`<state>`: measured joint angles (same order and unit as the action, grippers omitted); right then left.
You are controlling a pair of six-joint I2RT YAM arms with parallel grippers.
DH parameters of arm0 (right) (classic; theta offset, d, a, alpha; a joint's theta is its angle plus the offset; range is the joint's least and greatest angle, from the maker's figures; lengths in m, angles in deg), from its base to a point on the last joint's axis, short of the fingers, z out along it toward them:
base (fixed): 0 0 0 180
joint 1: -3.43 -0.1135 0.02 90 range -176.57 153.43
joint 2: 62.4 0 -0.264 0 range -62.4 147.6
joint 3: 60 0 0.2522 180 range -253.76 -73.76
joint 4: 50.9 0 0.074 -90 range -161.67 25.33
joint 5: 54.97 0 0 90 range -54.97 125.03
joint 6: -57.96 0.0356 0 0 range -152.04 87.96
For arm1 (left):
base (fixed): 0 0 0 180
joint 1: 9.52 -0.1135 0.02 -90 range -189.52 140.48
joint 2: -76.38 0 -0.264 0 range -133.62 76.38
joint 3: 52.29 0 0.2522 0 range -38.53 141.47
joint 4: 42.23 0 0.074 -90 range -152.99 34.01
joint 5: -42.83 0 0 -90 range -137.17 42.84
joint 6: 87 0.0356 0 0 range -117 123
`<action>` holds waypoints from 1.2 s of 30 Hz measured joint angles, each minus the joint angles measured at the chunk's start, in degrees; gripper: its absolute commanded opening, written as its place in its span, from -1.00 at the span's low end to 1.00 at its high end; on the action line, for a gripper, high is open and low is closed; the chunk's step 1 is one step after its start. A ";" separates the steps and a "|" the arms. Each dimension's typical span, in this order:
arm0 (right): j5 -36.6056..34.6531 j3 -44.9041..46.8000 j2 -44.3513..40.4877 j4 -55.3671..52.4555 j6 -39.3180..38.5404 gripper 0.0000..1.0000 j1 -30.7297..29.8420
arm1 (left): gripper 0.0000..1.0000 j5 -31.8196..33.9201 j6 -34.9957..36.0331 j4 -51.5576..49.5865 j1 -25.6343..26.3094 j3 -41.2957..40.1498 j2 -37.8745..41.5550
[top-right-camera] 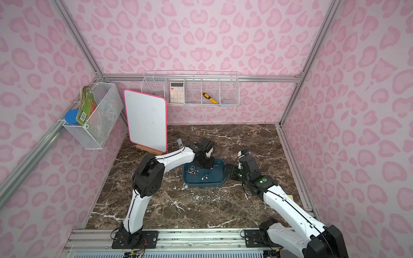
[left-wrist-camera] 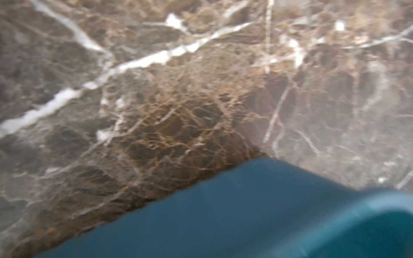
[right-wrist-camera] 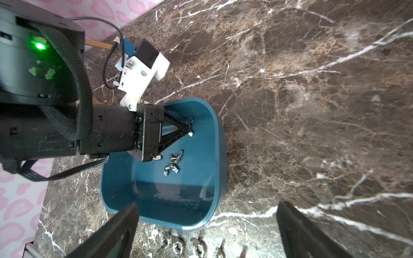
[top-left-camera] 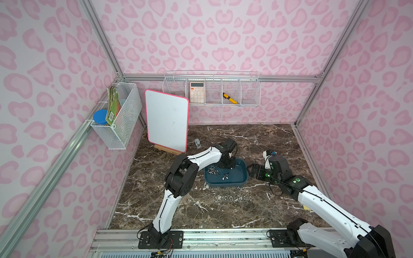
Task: Take out the wing nut from the storage box
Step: Pick up the wing nut from the storage box.
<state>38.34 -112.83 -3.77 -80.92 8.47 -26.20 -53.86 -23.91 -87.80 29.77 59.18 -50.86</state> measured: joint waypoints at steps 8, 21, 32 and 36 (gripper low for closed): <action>1.27 0.33 0.07 0.81 0.24 0.97 -0.02 | -0.85 -0.66 -1.55 1.31 0.04 -5.73 5.05; 13.14 -3.61 10.54 9.46 -0.22 -0.20 -0.31 | -0.87 -5.25 -5.70 5.57 2.10 -13.55 17.03; 17.97 -4.92 15.13 14.10 1.77 -0.42 0.35 | -0.88 -7.63 -7.37 6.67 4.37 -17.16 22.80; 18.95 -5.11 16.33 14.36 2.38 -0.47 0.39 | -0.89 -8.02 -7.58 6.64 4.74 -17.31 23.50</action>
<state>57.29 -117.94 12.56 -66.56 10.86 -25.81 -61.89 -31.50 -81.16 34.51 41.87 -27.36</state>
